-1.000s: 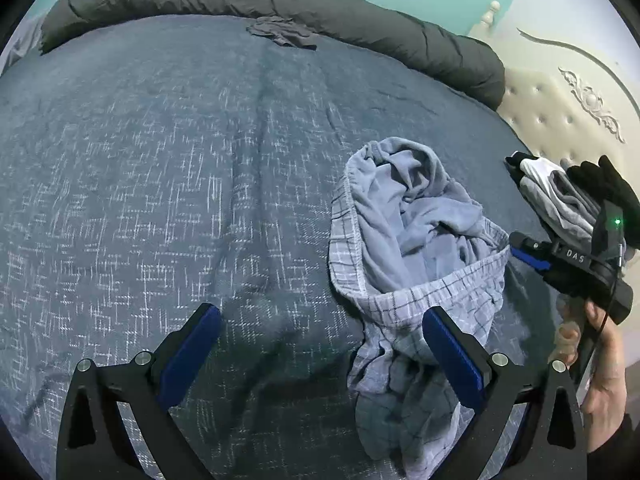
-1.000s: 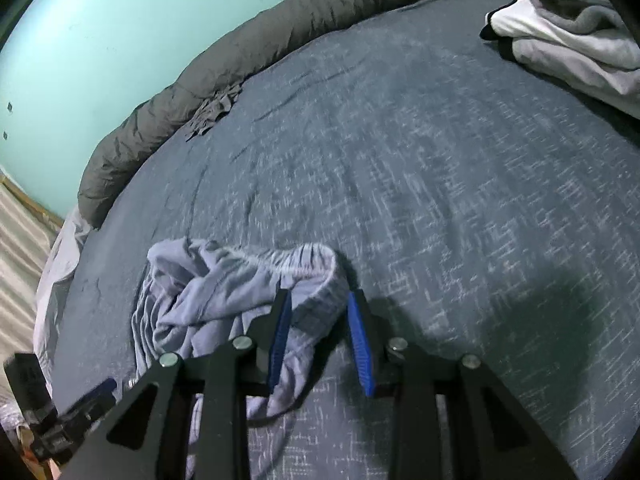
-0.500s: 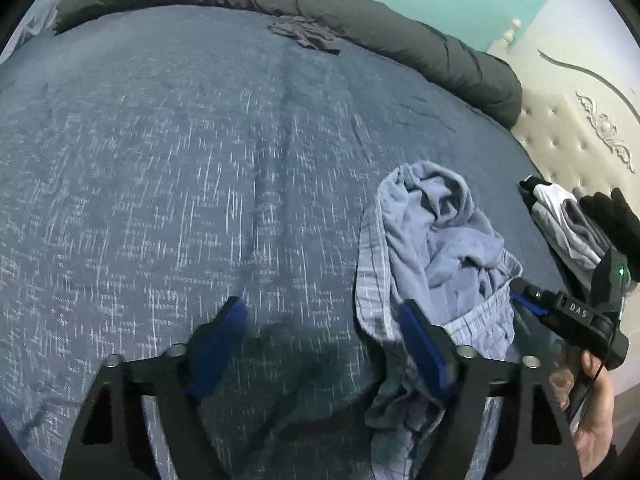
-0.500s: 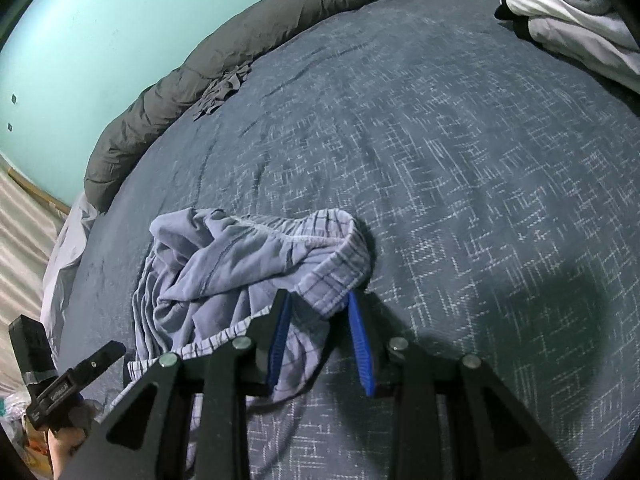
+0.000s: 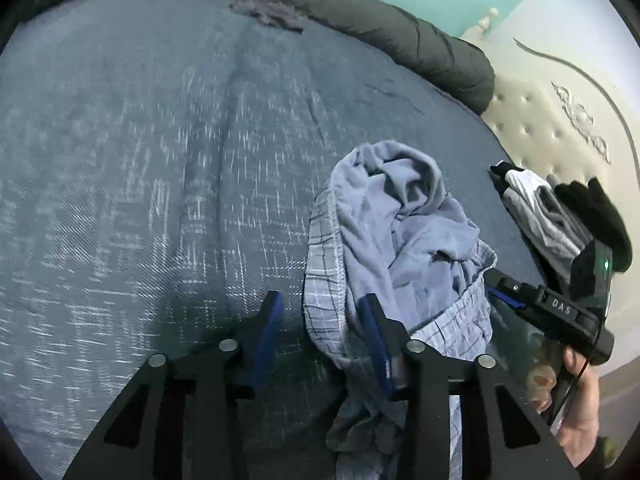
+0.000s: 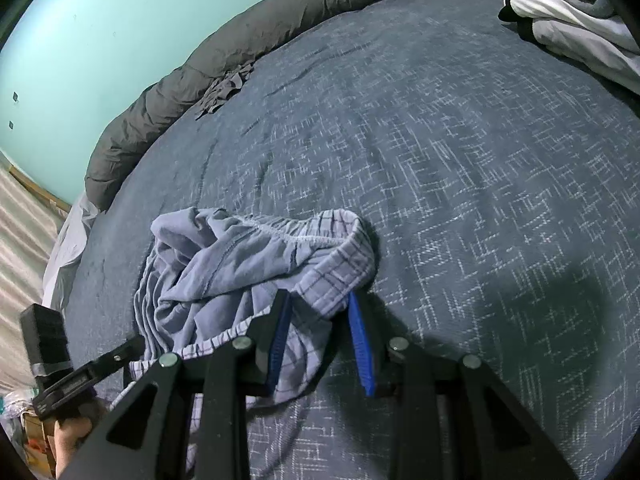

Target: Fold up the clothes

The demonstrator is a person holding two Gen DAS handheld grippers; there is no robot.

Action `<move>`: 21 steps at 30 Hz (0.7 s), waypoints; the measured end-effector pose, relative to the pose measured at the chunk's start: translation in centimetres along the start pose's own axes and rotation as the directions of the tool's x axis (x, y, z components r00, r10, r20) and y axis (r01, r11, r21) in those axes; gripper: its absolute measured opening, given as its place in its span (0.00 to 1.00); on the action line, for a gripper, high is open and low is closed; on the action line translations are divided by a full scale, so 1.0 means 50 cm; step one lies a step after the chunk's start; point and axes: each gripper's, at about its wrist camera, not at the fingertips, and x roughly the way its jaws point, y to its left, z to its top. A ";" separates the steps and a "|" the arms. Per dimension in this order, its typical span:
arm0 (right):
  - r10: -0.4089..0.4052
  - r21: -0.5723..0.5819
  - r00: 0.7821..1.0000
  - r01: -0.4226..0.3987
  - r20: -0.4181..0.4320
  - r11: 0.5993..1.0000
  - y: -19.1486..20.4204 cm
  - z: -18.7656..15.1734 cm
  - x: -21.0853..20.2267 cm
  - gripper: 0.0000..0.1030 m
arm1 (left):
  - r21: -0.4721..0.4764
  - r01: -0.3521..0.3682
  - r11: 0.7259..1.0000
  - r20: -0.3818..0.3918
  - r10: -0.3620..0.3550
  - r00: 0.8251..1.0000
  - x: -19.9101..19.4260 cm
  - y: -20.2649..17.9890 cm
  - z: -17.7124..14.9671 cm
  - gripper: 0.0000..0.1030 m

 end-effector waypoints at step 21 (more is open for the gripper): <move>0.019 -0.005 1.000 -0.019 0.013 1.000 -0.002 0.021 0.011 0.29 | 0.062 -0.073 0.995 0.157 0.063 0.986 -0.128 -0.023 0.021 0.03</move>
